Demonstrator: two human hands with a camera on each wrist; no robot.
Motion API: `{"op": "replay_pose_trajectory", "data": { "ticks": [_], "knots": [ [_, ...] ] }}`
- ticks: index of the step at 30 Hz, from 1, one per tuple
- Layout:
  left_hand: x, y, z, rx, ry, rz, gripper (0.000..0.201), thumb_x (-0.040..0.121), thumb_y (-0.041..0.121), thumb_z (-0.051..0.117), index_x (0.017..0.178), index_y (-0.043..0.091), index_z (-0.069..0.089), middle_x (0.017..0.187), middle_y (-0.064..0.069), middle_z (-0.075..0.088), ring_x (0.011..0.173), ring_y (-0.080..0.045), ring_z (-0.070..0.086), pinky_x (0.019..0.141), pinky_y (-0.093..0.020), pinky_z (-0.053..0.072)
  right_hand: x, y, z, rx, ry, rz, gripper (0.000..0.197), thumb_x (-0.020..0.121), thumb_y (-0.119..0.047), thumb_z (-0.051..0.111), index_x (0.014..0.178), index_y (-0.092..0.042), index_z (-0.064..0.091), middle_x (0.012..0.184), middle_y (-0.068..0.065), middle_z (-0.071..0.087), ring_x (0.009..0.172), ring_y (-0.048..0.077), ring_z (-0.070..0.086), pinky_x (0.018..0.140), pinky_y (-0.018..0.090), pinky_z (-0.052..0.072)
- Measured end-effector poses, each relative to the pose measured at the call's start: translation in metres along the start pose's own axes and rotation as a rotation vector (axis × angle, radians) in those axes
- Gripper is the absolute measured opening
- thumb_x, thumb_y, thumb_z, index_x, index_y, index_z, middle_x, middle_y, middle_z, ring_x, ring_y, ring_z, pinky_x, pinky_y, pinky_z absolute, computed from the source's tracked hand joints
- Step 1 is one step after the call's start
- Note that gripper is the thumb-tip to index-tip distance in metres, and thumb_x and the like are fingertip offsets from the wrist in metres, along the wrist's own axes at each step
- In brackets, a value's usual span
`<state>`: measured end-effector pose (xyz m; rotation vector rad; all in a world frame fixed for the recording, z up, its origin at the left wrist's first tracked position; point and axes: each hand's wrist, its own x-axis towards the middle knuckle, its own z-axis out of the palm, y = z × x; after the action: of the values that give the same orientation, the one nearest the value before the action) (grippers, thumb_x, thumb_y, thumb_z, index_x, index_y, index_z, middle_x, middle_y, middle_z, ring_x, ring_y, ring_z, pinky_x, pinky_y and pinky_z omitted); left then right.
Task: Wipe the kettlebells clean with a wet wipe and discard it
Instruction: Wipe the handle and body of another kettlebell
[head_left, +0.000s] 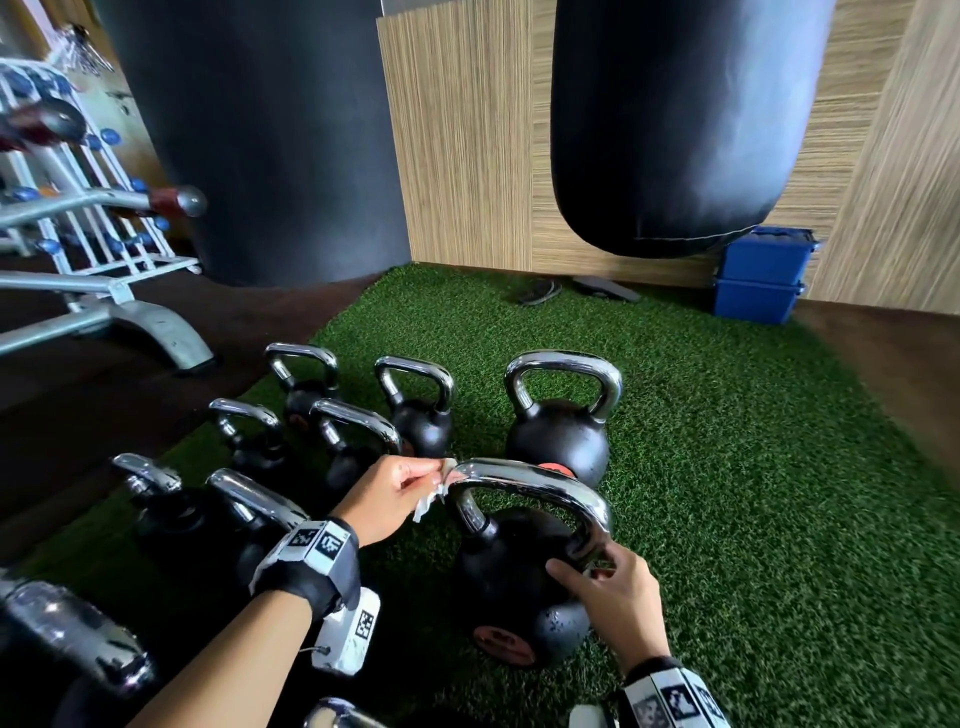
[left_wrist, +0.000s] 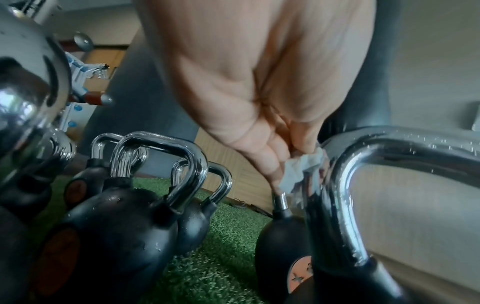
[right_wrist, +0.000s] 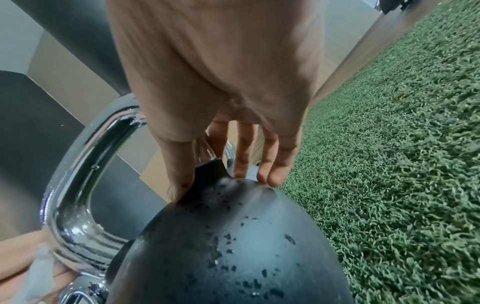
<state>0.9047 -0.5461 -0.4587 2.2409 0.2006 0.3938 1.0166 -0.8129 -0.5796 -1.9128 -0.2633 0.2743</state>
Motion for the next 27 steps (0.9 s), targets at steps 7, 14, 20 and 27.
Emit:
{"op": "replay_pose_trajectory", "data": {
  "ticks": [7,14,20,27],
  "knots": [
    [-0.007,-0.022,0.017,-0.165,-0.013,-0.177,0.027,0.100,0.003,0.056,0.082,0.012,0.074,0.067,0.003,0.053,0.071,-0.010,0.051,0.071,-0.026,0.048,-0.014,-0.029,-0.012,0.008,-0.023,-0.015,0.054,0.042,-0.063,0.086,0.084,-0.038,0.063,0.090,-0.012,0.066,0.086,0.006,0.064,0.082,0.041,0.056],
    [-0.013,-0.034,0.035,-0.210,-0.113,-0.315,0.027,0.086,0.027,0.073,0.080,0.001,0.069,0.073,-0.004,0.049,0.076,-0.015,0.047,0.074,-0.036,0.044,-0.025,-0.052,-0.024,-0.145,-0.062,-0.067,0.064,0.068,-0.007,0.087,0.122,0.008,0.056,0.120,0.016,0.062,0.111,0.027,0.061,0.057,-0.003,0.039],
    [-0.014,-0.023,0.033,0.031,-0.073,-0.199,0.040,0.087,0.049,0.073,0.056,0.028,0.060,0.051,0.015,0.037,0.053,0.000,0.030,0.054,-0.025,0.023,-0.036,-0.066,-0.046,-0.182,-0.184,-0.163,0.045,0.071,0.012,0.078,0.112,0.014,0.061,0.111,0.026,0.066,0.094,0.029,0.064,0.058,0.001,0.042],
    [0.016,-0.008,0.044,0.193,-0.006,-0.146,0.041,0.090,0.045,0.071,0.076,0.007,0.068,0.062,-0.010,0.057,0.059,-0.008,0.043,0.058,-0.028,0.033,-0.041,-0.071,-0.061,-0.217,-0.249,-0.254,0.029,0.072,0.017,0.065,0.071,-0.011,0.067,0.087,0.005,0.068,0.085,0.026,0.066,0.080,0.032,0.057]
  ]
}}
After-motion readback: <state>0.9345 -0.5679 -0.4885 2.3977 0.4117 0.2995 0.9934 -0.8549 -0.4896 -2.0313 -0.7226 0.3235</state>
